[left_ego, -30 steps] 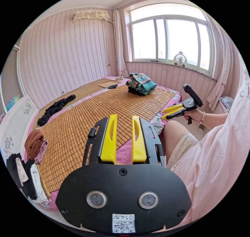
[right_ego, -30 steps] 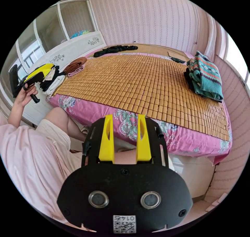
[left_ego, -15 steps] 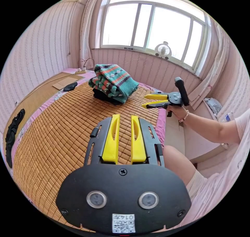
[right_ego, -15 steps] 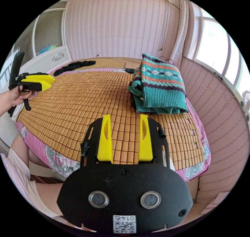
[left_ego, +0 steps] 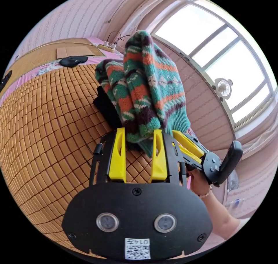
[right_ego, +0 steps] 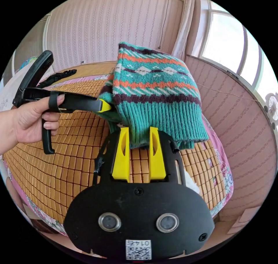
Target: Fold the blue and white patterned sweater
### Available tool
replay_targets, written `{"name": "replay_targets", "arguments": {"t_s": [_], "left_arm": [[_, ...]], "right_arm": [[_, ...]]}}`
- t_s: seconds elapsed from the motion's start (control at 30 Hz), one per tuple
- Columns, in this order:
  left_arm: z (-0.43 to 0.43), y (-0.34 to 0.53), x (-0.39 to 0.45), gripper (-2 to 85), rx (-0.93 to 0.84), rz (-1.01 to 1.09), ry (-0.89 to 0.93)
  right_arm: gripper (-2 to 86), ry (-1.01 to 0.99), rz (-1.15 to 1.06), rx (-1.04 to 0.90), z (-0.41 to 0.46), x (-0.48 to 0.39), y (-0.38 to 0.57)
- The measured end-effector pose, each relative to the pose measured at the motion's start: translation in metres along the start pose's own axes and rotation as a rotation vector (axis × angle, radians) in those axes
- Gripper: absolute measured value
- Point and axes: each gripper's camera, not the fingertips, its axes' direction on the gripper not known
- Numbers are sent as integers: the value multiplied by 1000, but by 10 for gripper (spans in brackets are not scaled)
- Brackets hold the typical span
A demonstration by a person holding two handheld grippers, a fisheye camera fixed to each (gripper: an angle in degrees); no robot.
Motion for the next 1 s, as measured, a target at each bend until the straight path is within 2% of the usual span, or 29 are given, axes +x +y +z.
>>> {"name": "replay_targets", "arguments": {"t_s": [0.13, 0.23, 0.33, 0.43, 0.5, 0.57, 0.63, 0.7, 0.77, 0.93, 1.0], "left_arm": [[-19, 0, 12, 85, -6, 135, -23], [-66, 17, 18, 73, 100, 198, 49], [-131, 57, 12, 67, 187, 256, 123], [-220, 123, -10, 58, 288, 220, 155], [-283, 192, -18, 34, 347, 158, 88], [-318, 240, -17, 10, 373, 141, -18], [-335, 278, -17, -2, 335, 140, -113], [-346, 321, -14, -7, 226, 159, -292], [-359, 352, -9, -9, 220, 208, -391], [-413, 394, -16, -10, 351, 176, -514], [-446, 396, -25, -10, 472, 120, -518]], "right_arm": [[37, -183, 91, 64, -25, 28, 19], [28, -393, 244, 282, -89, 34, 46], [24, -497, 186, 393, -153, 4, 66], [21, -760, 113, 462, -193, -28, 78], [19, -1046, 68, 434, -209, -55, 72], [17, -1153, -17, 375, -222, -83, 65], [15, -1163, -91, 340, -234, -106, 66], [13, -1248, -117, 253, -238, -125, 71], [12, -1336, -130, 175, -235, -140, 73], [12, -1363, -217, 238, -259, -171, 56], [13, -1341, -269, 316, -275, -175, 35]]}}
